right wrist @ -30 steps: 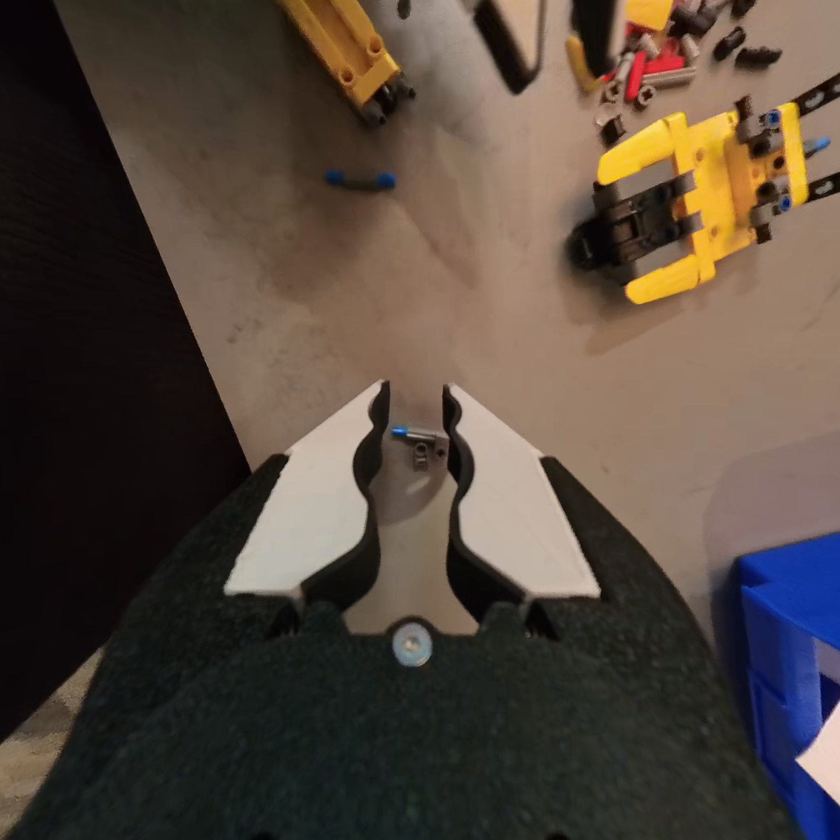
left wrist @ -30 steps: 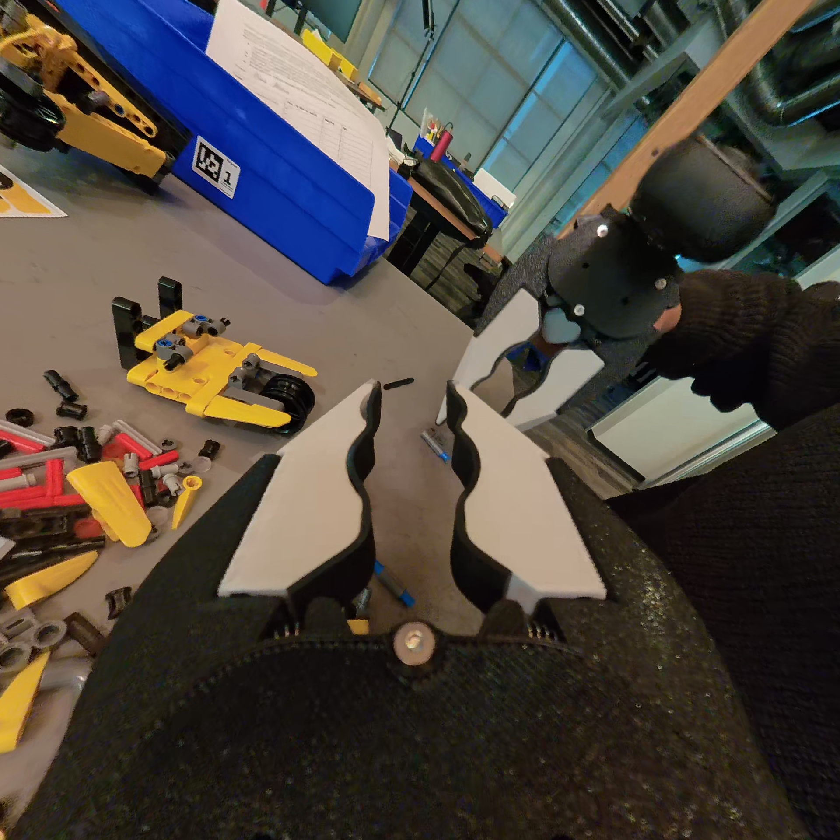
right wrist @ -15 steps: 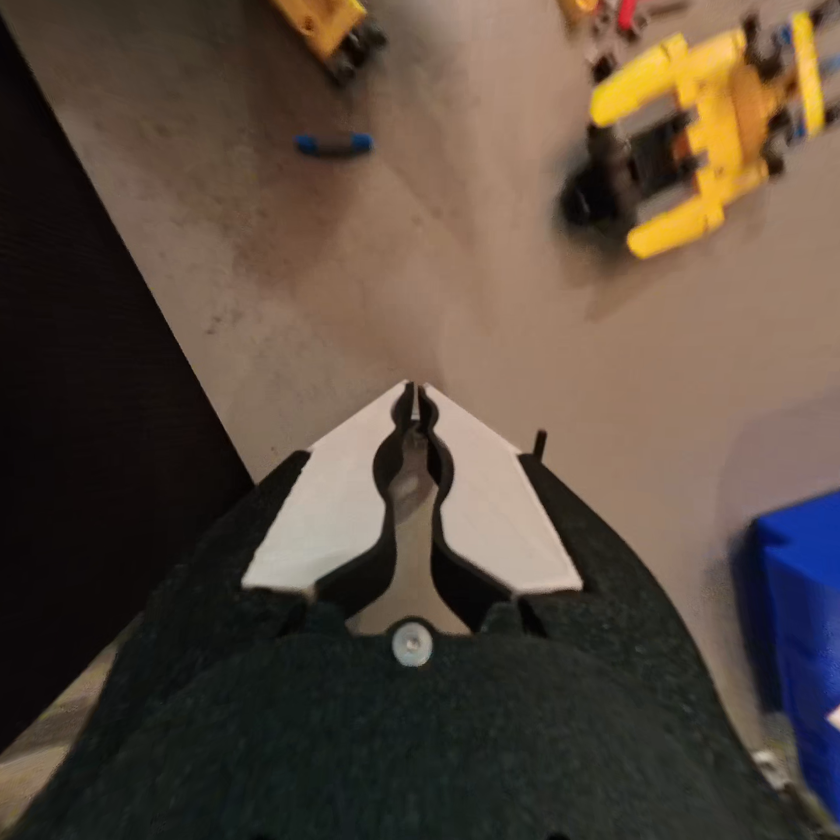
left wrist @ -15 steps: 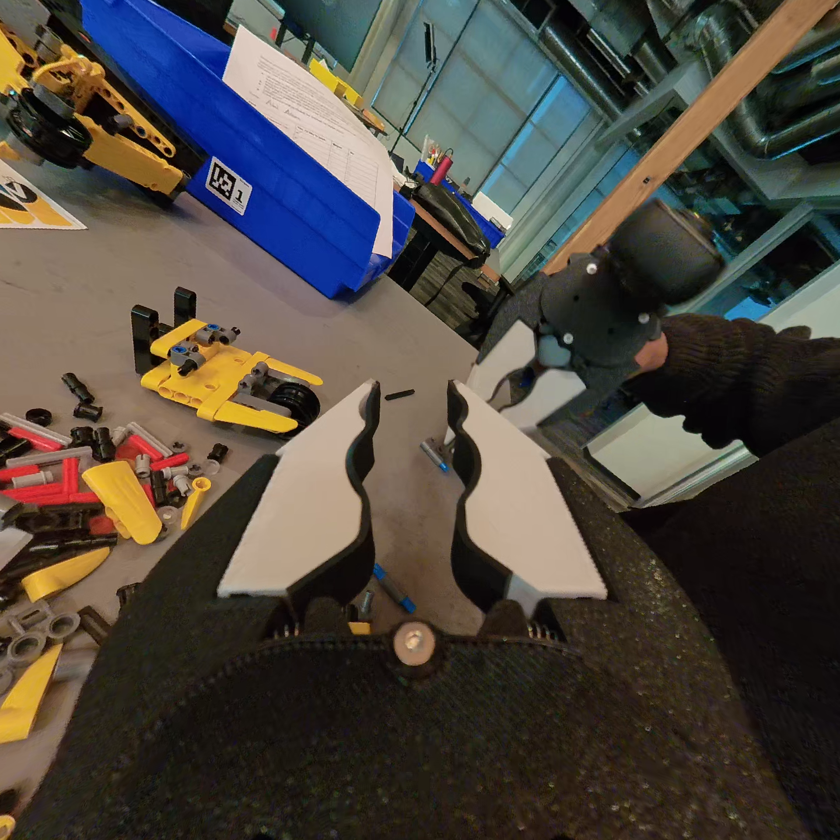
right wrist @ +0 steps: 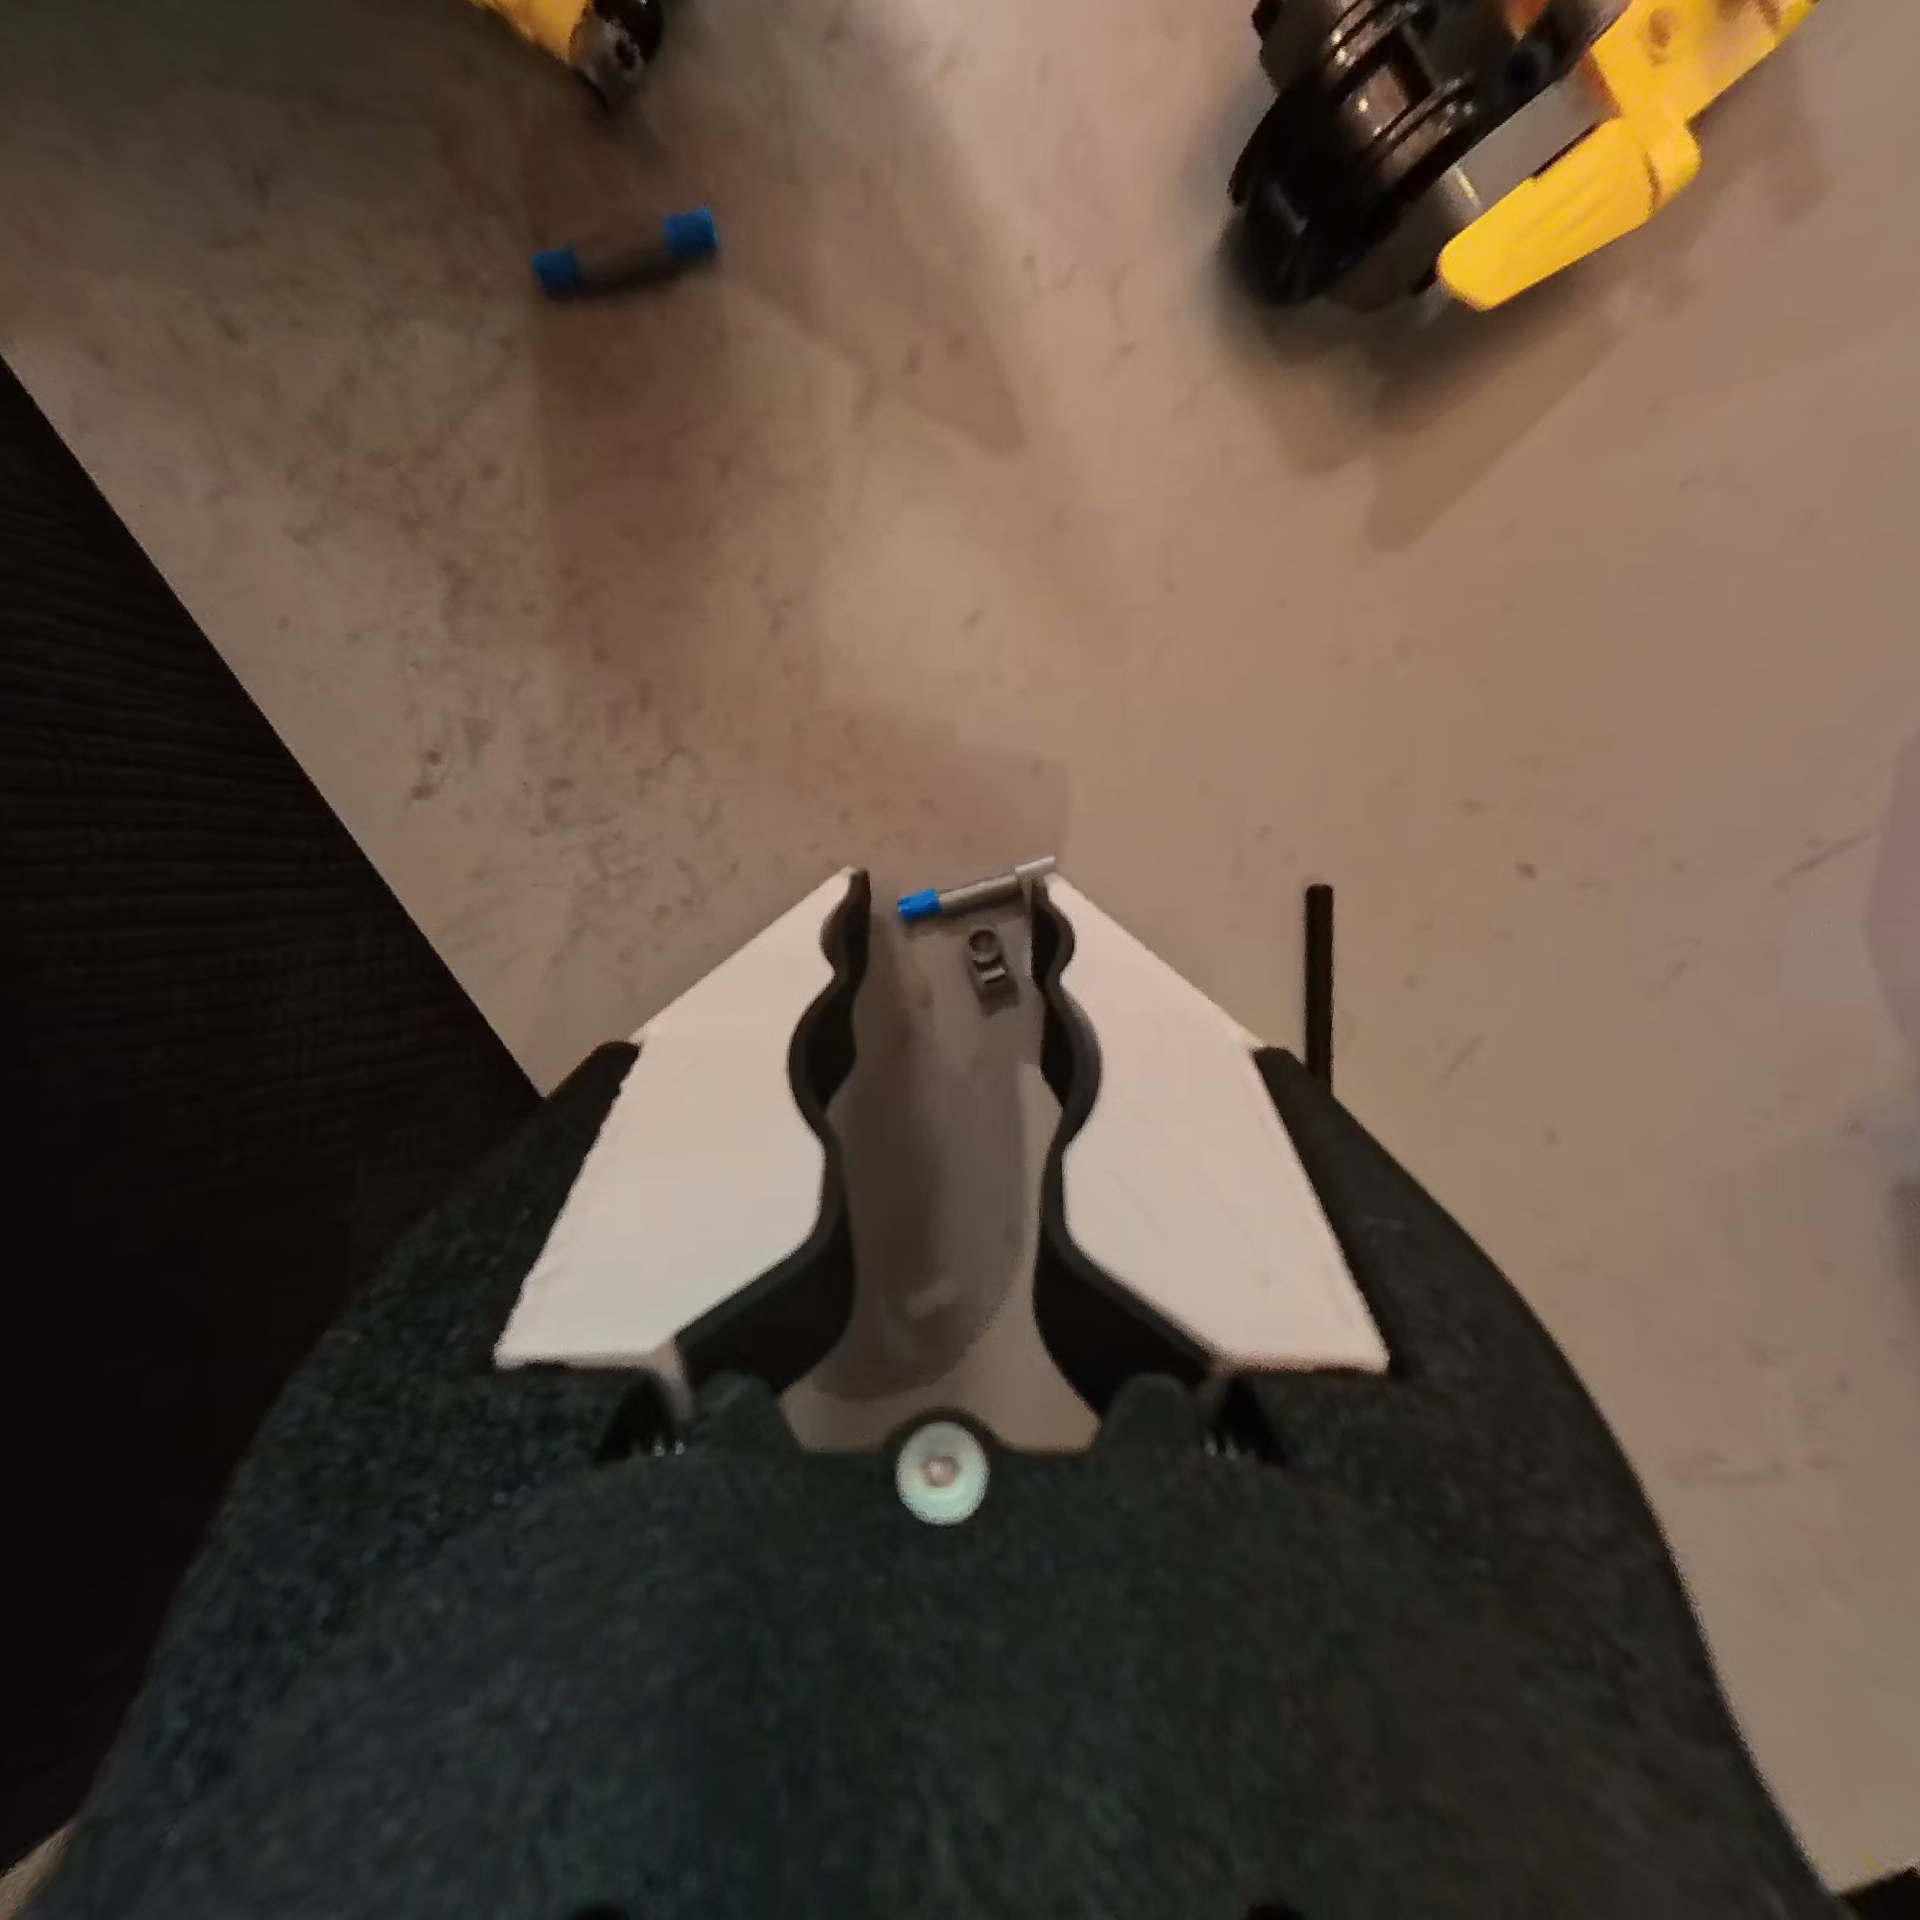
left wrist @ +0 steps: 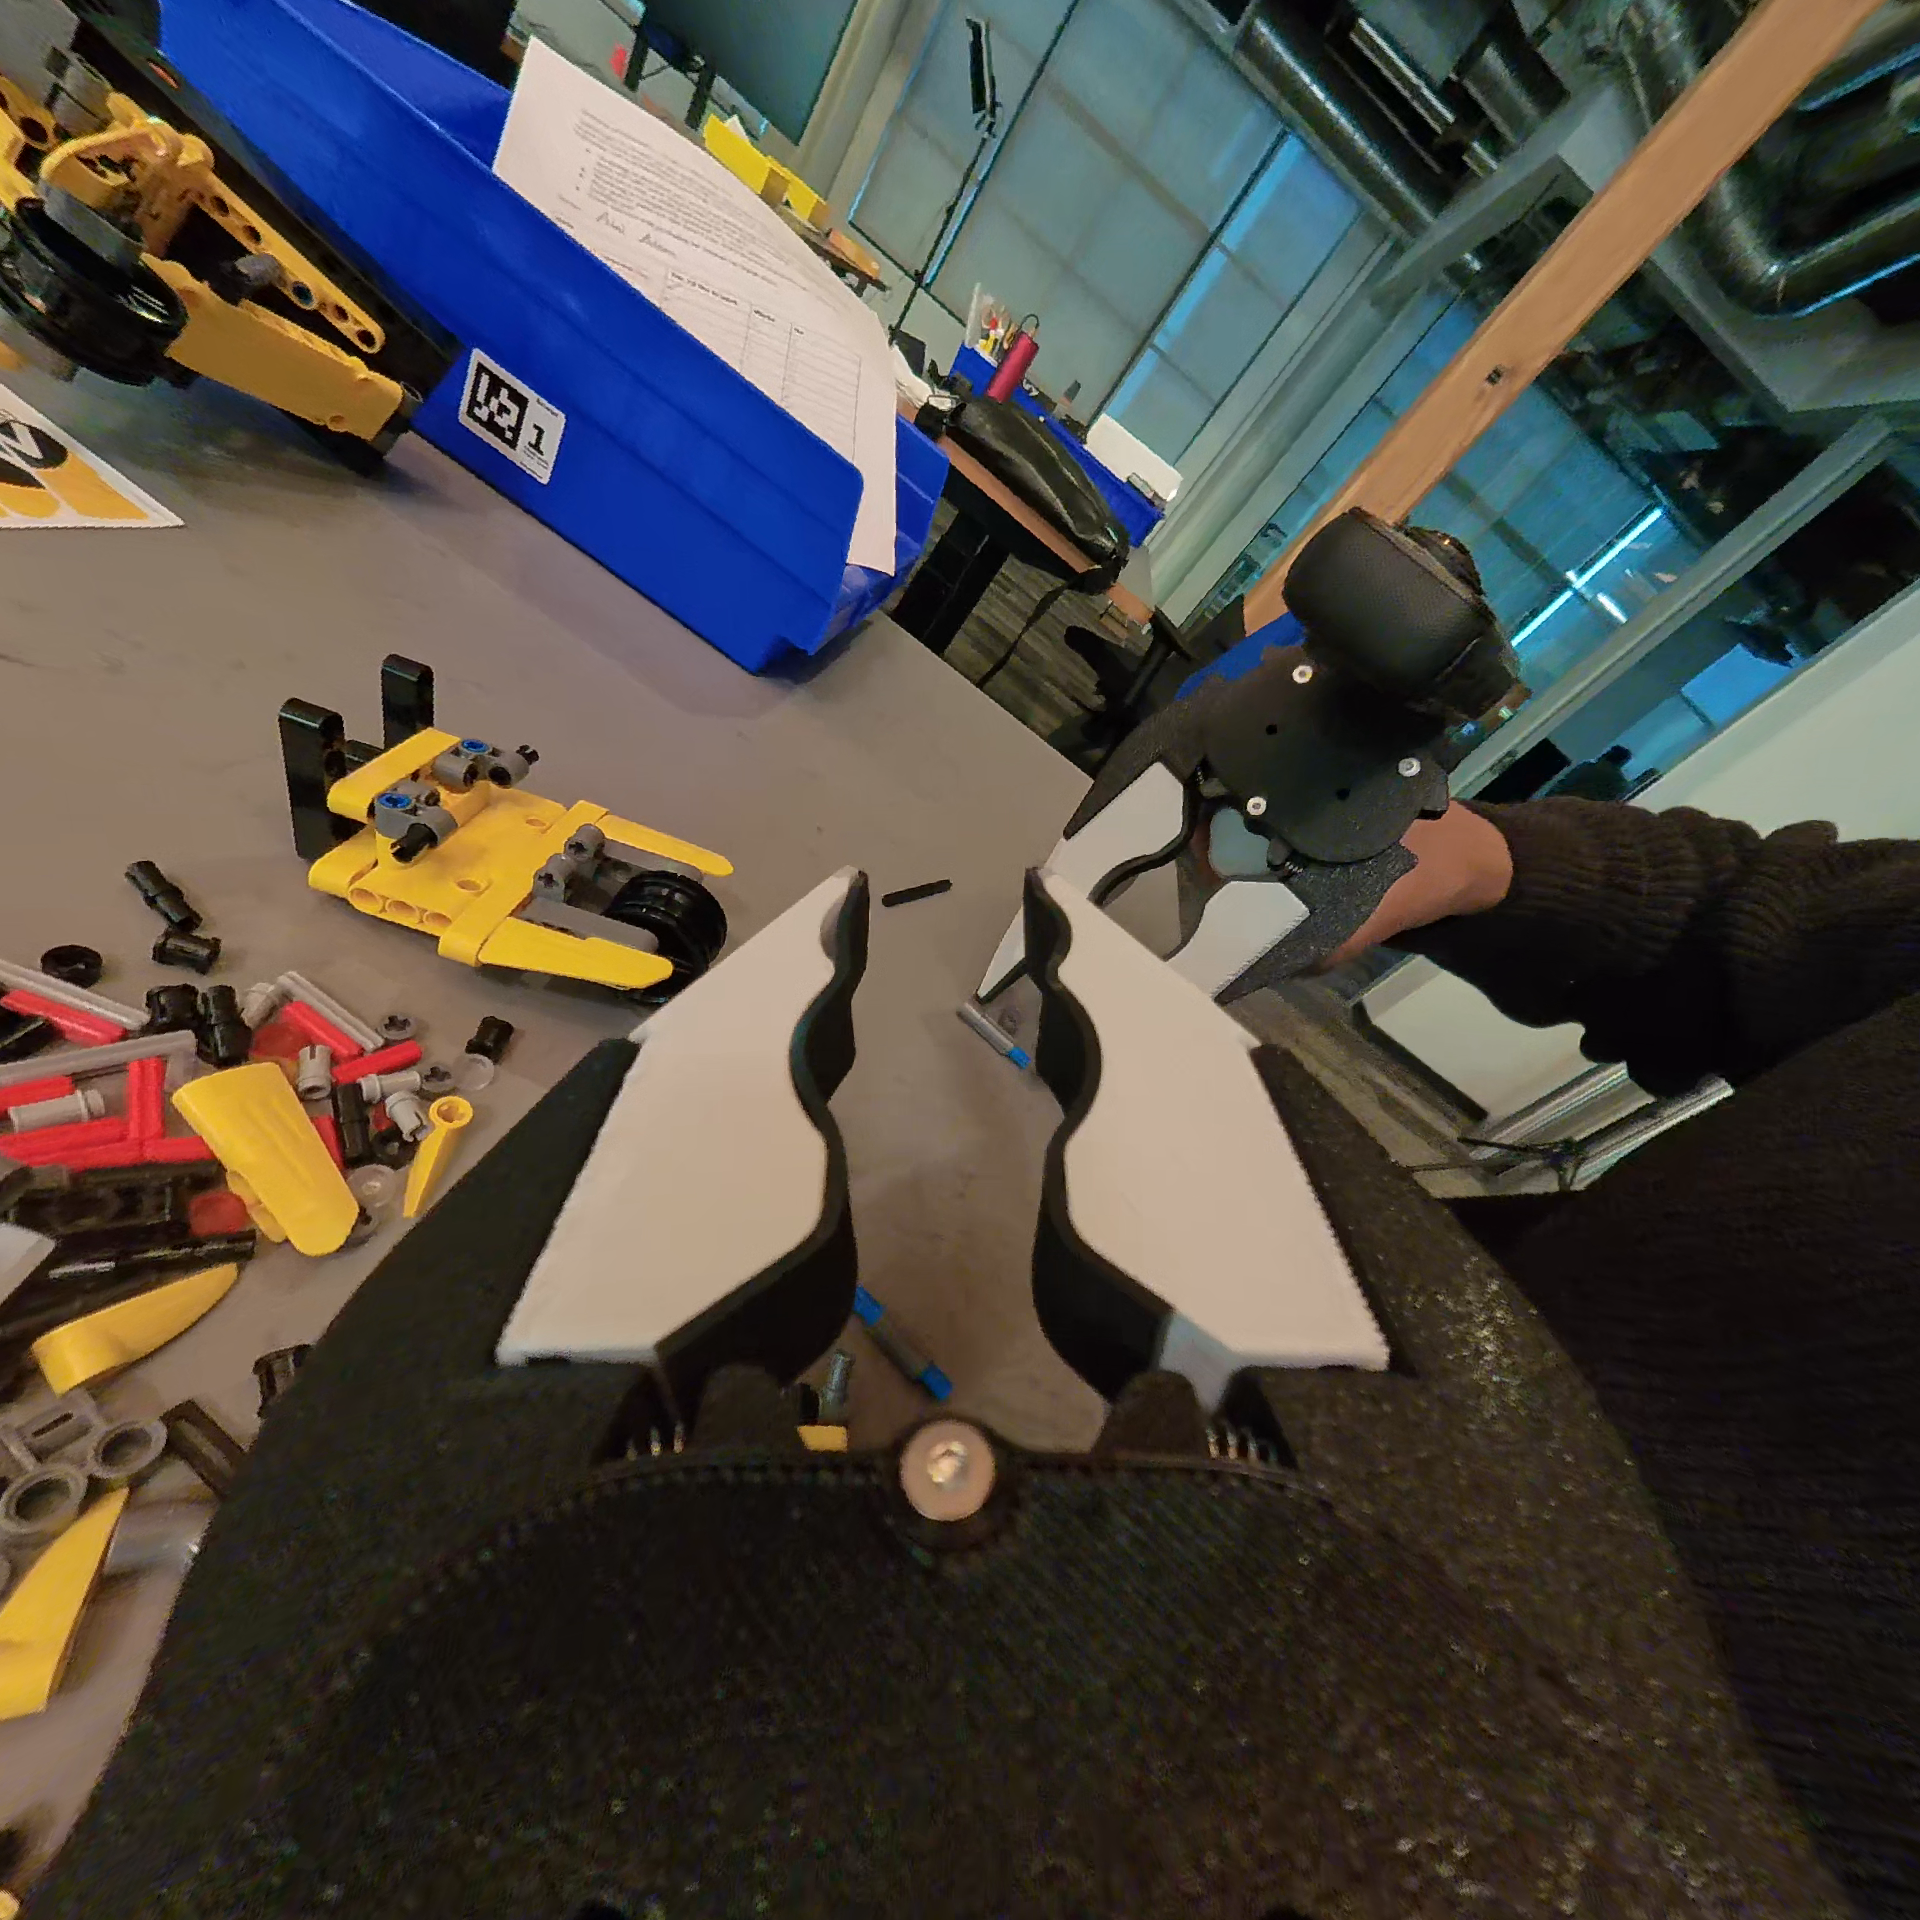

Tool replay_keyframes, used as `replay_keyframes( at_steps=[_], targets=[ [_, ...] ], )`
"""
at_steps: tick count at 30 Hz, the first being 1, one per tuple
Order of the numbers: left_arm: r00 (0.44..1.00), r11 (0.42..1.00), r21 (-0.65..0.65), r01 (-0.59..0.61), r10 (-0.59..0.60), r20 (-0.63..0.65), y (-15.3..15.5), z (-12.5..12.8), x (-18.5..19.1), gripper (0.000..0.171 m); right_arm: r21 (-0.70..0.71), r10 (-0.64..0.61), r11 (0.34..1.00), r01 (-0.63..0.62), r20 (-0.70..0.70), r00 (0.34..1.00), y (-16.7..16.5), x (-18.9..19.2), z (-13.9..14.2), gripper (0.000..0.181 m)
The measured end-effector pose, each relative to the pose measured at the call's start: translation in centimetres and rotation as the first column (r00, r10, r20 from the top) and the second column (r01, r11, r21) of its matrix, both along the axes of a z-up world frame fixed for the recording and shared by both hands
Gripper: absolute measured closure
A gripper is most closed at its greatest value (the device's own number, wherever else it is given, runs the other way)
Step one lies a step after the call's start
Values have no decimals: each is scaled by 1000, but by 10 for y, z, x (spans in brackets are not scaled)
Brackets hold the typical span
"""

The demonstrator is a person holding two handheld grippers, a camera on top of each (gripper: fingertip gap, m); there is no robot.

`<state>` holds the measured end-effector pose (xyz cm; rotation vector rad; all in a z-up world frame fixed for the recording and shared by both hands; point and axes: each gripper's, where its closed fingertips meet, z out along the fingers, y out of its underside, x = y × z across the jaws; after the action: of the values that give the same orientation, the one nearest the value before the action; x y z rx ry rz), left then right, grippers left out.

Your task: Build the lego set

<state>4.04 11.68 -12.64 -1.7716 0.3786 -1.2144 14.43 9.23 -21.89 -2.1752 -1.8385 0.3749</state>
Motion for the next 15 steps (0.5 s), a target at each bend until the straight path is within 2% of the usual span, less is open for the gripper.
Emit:
replay_keyframes(
  at_steps=[9, 13, 15],
  targets=[
    [997, 999, 35, 40, -37, -65, -5, -3, 12, 145, 123, 85, 990, -73, -93, 992, 4, -6, -1, 148],
    [982, 996, 76, 37, -22, -190, -6, -12, 21, 145, 171, 166, 974, -149, -92, 982, -4, -5, -4, 128],
    [981, 994, 103, 31, -11, -191, -7, -9, 26, 145, 201, 186, 966, -164, -95, 978, -7, -6, -4, 132]
  ],
)
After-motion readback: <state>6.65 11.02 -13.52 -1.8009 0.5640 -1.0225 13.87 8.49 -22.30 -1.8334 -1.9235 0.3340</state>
